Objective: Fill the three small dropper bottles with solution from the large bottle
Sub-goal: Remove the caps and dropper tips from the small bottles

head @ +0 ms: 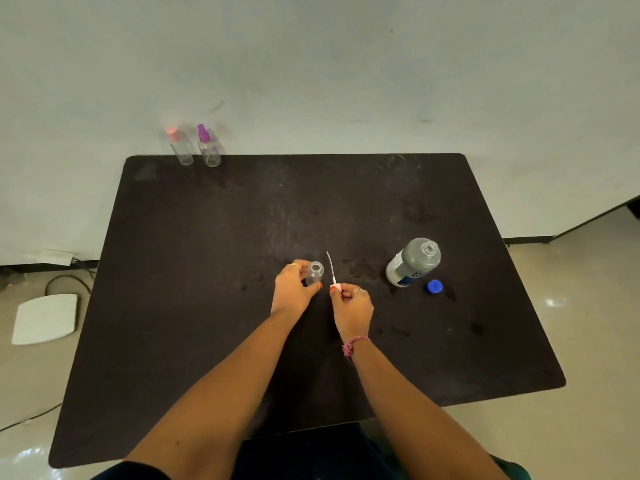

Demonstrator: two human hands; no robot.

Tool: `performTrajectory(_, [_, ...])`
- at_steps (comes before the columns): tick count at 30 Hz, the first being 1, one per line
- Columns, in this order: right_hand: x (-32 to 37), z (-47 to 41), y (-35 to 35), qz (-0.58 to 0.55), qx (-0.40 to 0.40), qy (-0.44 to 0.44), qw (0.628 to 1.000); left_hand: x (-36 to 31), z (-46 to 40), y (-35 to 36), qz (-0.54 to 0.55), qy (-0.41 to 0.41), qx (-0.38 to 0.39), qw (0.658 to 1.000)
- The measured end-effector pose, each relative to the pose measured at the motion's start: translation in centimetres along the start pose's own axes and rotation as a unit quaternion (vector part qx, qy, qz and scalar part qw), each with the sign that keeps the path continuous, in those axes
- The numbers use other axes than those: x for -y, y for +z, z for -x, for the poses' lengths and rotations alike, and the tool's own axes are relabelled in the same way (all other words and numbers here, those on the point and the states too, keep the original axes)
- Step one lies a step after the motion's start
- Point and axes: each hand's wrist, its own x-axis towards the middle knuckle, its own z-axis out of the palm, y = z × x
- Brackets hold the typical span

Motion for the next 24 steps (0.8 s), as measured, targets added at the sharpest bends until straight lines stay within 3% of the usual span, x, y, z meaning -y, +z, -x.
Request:
performTrajectory(15, [-0.2,-1.2,-1.5,0.017,0.017,0.017,1.0,1.7,-0.2,-2.7,-0.045,0.024,0.04,0.998])
performTrajectory(19, [2.3,-1.9,-2.0,-0.029,-0.035,0.01,0.999,2.8,-0.6,-5.5,-0.046,0.052,0.007,0.998])
performTrajectory(24, [7.6,-3.4,-1.6,-0.046,-0.044,-0.08,0.995,2.7,-1.2,-9.1,0.029,0.071,-0.08,0.994])
